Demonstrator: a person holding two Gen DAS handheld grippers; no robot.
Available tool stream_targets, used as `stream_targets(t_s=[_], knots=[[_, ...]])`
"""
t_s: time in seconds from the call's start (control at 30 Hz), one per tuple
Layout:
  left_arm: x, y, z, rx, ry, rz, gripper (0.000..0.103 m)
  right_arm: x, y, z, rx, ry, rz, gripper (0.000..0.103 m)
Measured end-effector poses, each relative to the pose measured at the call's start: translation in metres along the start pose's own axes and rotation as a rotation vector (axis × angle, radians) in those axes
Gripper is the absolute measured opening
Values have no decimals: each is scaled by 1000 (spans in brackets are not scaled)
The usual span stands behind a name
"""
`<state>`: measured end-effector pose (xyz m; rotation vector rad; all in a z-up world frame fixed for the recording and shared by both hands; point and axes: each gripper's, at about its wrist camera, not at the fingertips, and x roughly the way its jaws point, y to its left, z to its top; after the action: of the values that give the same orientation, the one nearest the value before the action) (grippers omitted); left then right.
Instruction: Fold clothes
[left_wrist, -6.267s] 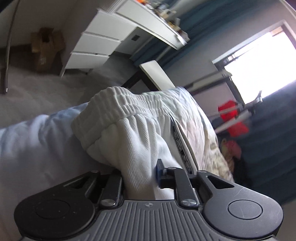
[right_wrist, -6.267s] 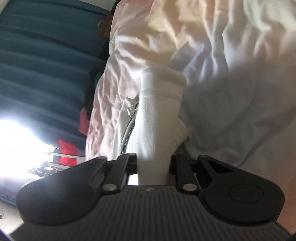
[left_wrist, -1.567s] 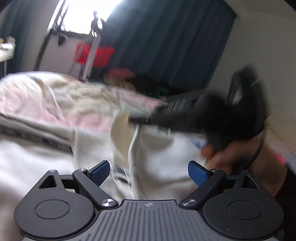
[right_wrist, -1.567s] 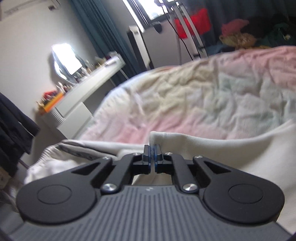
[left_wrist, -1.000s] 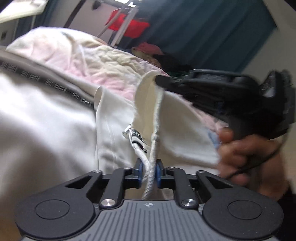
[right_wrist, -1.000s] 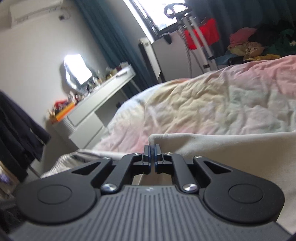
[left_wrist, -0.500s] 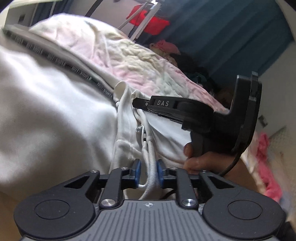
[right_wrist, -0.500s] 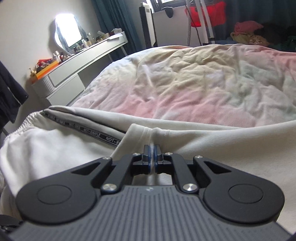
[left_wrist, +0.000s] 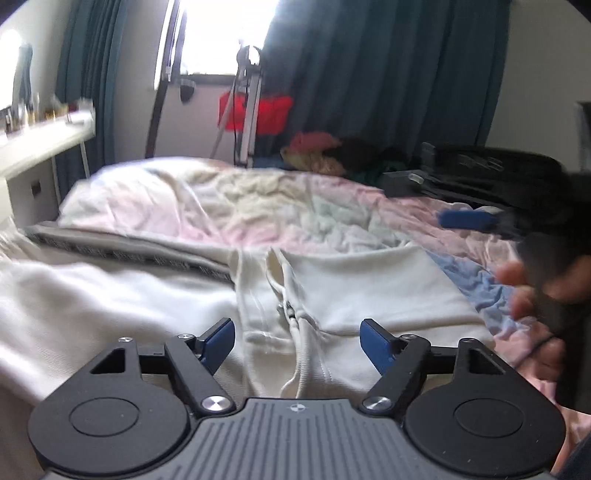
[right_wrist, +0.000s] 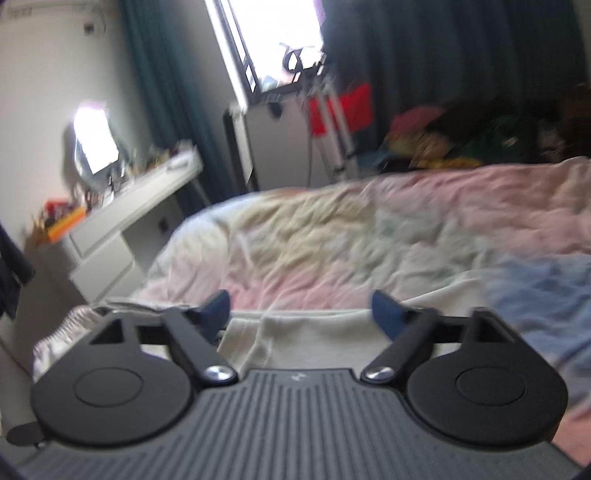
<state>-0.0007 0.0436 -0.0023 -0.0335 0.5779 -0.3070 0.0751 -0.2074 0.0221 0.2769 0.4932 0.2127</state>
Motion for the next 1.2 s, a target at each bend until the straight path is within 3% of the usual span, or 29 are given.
stream_targets(t_s=[0.13, 0.27, 0.4, 0.47, 0.53, 0.77, 0.87, 0.93, 1.03, 1.13, 1.2], knots=[[-34, -6, -4, 20, -75, 39, 90, -55, 2, -24, -8, -22, -11, 86], [-59, -4, -12, -14, -94, 68, 101, -89, 4, -51, -26, -44, -30, 86], [-78, 4, -18, 2, -144, 142, 101, -106, 5, -68, -50, -58, -51, 86], [-87, 22, -14, -50, -172, 191, 102, -108, 4, -68, -53, -66, -62, 86], [-90, 52, -6, -179, -164, 231, 103, -108, 0, -67, -40, -72, -71, 86], [-98, 194, -11, -793, -27, 340, 101, -109, -13, -71, 18, -67, -77, 86], [-100, 231, -18, -898, -14, 406, 101, -110, -14, -70, 15, -76, -65, 86], [-93, 249, -30, -1016, 12, 352, 101, -110, -12, -69, 3, -72, -62, 86], [-69, 266, -45, -1127, 79, 263, 91, -109, -11, -68, 0, -69, -67, 86], [-55, 276, -44, -1128, 74, 250, 91, -105, -11, -71, -2, -61, -75, 86], [-48, 283, -40, -1116, 43, 289, 85, -99, -10, -74, -9, -47, -82, 86]])
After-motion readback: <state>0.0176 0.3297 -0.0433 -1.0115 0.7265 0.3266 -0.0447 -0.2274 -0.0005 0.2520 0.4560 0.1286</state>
